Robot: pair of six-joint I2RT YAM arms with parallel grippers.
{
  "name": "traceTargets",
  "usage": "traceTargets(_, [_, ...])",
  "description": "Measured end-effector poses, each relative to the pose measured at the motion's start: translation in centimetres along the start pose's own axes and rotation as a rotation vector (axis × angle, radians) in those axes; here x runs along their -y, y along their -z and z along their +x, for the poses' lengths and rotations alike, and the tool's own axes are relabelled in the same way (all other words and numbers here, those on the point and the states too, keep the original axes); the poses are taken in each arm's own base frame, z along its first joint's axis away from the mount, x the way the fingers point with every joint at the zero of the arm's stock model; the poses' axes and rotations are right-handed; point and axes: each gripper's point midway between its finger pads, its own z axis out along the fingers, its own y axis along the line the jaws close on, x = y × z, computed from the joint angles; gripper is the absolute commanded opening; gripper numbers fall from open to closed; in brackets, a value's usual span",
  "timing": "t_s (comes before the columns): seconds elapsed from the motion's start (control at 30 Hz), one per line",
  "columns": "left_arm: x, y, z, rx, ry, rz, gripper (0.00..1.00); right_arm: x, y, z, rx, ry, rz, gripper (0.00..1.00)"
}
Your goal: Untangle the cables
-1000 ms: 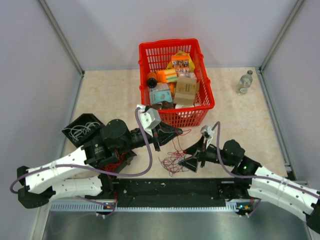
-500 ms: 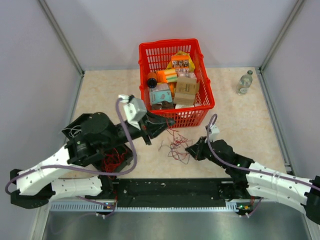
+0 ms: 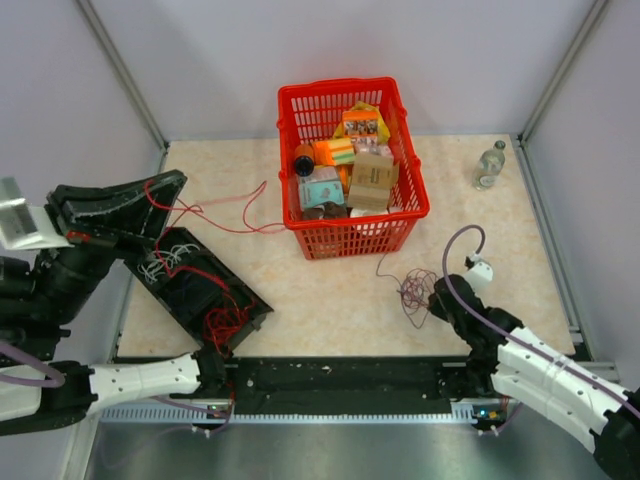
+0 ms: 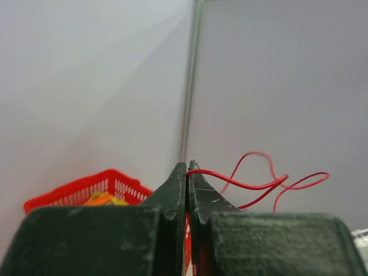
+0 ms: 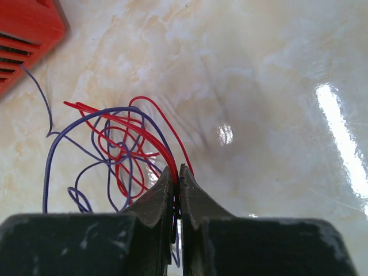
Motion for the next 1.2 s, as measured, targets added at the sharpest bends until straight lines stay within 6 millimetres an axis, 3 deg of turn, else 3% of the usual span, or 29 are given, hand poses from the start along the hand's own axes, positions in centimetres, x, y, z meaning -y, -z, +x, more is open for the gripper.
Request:
traceTargets(0.1, [-2.4,0.7,2.6,-0.108,-0.002,-0.139,0.00,0.1,0.3,-0.4,0.017,0.012,-0.009,0.00])
traceTargets(0.23, [-5.8,2.7,9.1,-0.330,0.017,-0.388,0.00,-0.1,0.6,-1.1,0.048,0.038,-0.030,0.00])
traceTargets(0.37, [-8.9,7.9,16.7,-0.569,0.042,-0.698,0.00,-0.1,0.6,-1.3,0.056,0.066,-0.033,0.00])
traceTargets(0.5, [-10.5,12.9,21.2,-0.662,0.068,-0.896,0.00,-0.1,0.6,-1.3,0.054,0.090,-0.037,0.00])
traceTargets(0.6, [-11.3,15.8,23.0,-0.683,0.084,-0.986,0.00,-0.2,0.6,-1.2,0.049,0.103,-0.041,0.00])
traceTargets(0.73, [-12.2,17.5,24.8,-0.704,0.085,-1.107,0.00,-0.4,0.5,-1.2,0.046,0.111,-0.052,0.00])
traceTargets(0.87, [-14.4,20.0,28.3,-0.780,0.067,-1.281,0.00,-0.7,0.6,-1.1,0.042,0.109,-0.065,0.00])
traceTargets(1.0, [-17.1,25.2,32.5,-0.861,0.127,-1.486,0.00,-1.0,0.8,-1.2,0.043,0.105,-0.082,0.00])
traceTargets(1.2, [-18.7,30.6,35.5,-0.873,0.297,-1.738,0.00,-1.3,1.1,-1.7,0.063,0.112,-0.108,0.00])
